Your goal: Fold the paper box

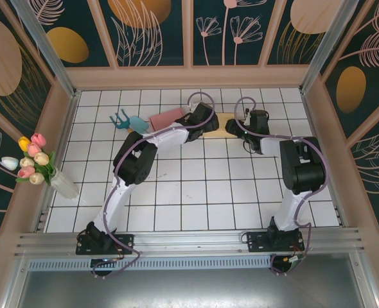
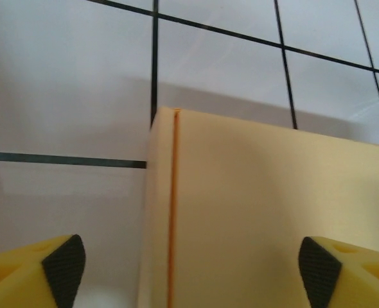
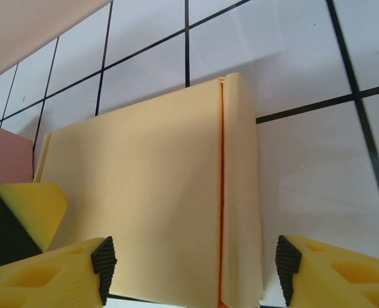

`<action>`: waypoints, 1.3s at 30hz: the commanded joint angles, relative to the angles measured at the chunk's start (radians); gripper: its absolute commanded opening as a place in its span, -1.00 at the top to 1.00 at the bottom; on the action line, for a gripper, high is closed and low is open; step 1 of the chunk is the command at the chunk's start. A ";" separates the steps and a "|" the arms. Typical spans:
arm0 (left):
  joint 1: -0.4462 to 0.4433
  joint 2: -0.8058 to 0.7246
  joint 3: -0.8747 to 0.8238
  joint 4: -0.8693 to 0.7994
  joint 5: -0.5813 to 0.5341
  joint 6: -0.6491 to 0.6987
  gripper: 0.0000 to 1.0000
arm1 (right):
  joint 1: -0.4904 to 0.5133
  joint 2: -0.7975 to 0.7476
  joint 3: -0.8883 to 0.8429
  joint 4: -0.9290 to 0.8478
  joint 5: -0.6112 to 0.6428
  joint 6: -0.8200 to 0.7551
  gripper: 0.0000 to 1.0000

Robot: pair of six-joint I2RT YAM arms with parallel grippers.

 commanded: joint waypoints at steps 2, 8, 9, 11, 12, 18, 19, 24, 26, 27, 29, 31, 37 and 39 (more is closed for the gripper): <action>0.010 -0.171 -0.105 -0.022 -0.105 0.050 -0.82 | -0.007 -0.144 -0.053 0.007 0.067 -0.008 -0.44; 0.009 -0.564 -0.564 0.237 -0.296 0.175 -0.81 | -0.003 -0.395 -0.216 -0.006 0.378 -0.109 -0.82; 0.010 -0.641 -0.651 0.296 -0.307 0.202 -0.81 | -0.002 -0.439 -0.255 0.013 0.432 -0.142 -0.88; 0.009 -0.790 -0.801 0.375 -0.318 0.236 -0.82 | -0.005 -0.521 -0.344 0.086 0.502 -0.220 -0.95; 0.010 -0.852 -0.860 0.383 -0.343 0.234 -0.82 | -0.006 -0.557 -0.394 0.141 0.527 -0.269 -0.98; 0.013 -1.123 -1.165 0.435 -0.608 0.301 -0.85 | -0.026 -0.610 -0.611 0.447 0.576 -0.378 -0.98; 0.015 -1.158 -1.226 0.502 -0.657 0.351 -0.85 | -0.033 -0.595 -0.627 0.468 0.567 -0.376 -0.98; 0.095 -1.273 -1.502 0.893 -0.823 0.574 -0.97 | -0.085 -0.481 -0.660 0.588 0.494 -0.353 -0.98; 0.173 -1.265 -1.510 0.868 -0.780 0.540 -0.97 | -0.100 -0.463 -0.646 0.577 0.502 -0.354 -0.98; 0.217 -1.248 -1.509 0.858 -0.745 0.528 -0.97 | -0.107 -0.464 -0.648 0.581 0.495 -0.354 -0.98; 0.284 -1.222 -1.479 0.807 -0.674 0.514 -0.97 | -0.114 -0.471 -0.671 0.636 0.461 -0.368 -0.98; 0.309 -1.203 -1.486 0.859 -0.610 0.574 -0.97 | -0.119 -0.469 -0.712 0.738 0.429 -0.387 -0.98; 0.345 -1.224 -1.615 1.116 -0.477 0.703 -0.97 | -0.176 -0.326 -0.735 0.915 0.276 -0.377 -0.98; 0.375 -1.224 -1.650 1.146 -0.454 0.693 -0.97 | -0.185 -0.286 -0.740 0.966 0.265 -0.377 -0.98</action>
